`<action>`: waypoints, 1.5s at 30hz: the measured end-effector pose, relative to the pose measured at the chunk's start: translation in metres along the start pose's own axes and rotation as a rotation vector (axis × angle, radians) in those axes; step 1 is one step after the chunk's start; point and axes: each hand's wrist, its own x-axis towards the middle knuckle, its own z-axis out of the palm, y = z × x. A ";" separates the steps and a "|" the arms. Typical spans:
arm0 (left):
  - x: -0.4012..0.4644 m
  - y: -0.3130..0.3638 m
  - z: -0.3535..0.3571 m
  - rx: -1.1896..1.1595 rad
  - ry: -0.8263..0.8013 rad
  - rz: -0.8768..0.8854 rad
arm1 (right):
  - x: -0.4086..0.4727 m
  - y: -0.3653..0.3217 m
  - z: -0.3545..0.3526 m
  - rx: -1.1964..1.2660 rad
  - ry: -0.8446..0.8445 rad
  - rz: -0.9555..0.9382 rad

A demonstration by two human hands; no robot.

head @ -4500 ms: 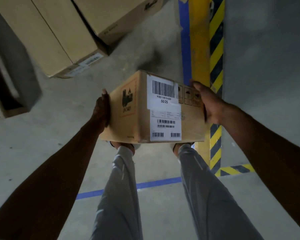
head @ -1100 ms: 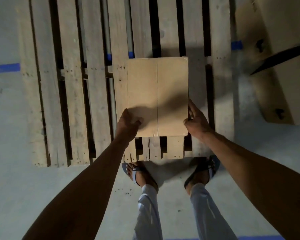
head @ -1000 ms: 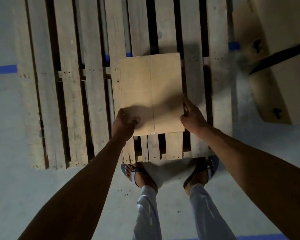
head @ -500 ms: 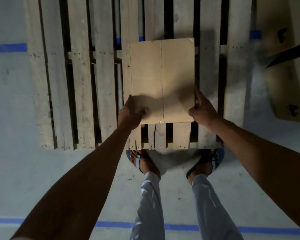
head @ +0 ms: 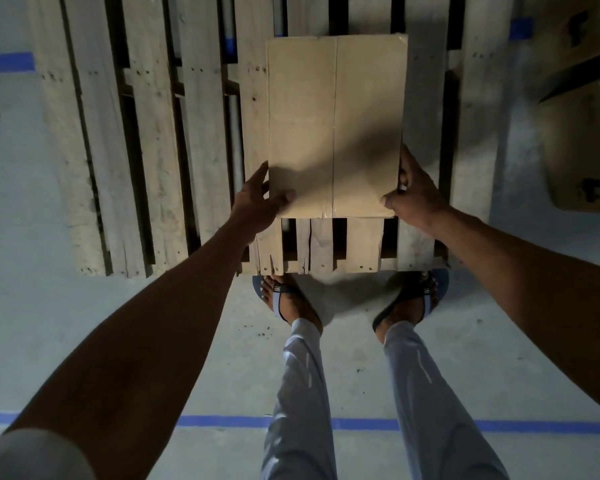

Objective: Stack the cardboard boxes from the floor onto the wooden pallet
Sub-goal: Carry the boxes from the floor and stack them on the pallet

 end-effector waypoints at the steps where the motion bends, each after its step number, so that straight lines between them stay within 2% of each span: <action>1: -0.002 0.000 0.000 0.010 -0.006 0.014 | 0.000 0.000 -0.001 0.002 -0.002 0.002; 3: -0.003 0.004 0.004 0.029 0.006 0.067 | -0.001 -0.006 -0.007 -0.018 0.042 -0.026; 7: -0.013 -0.009 0.011 -0.002 -0.022 0.051 | -0.017 0.000 0.003 -0.102 0.022 0.040; 18: -0.008 -0.011 0.011 0.116 -0.018 0.097 | -0.022 -0.003 0.005 -0.184 0.027 0.050; 32: -0.006 -0.008 0.011 0.241 -0.032 0.157 | -0.027 -0.002 0.002 -0.209 0.047 0.057; 45: -0.011 0.000 0.017 0.240 -0.024 0.108 | -0.025 0.003 -0.006 -0.247 0.035 0.038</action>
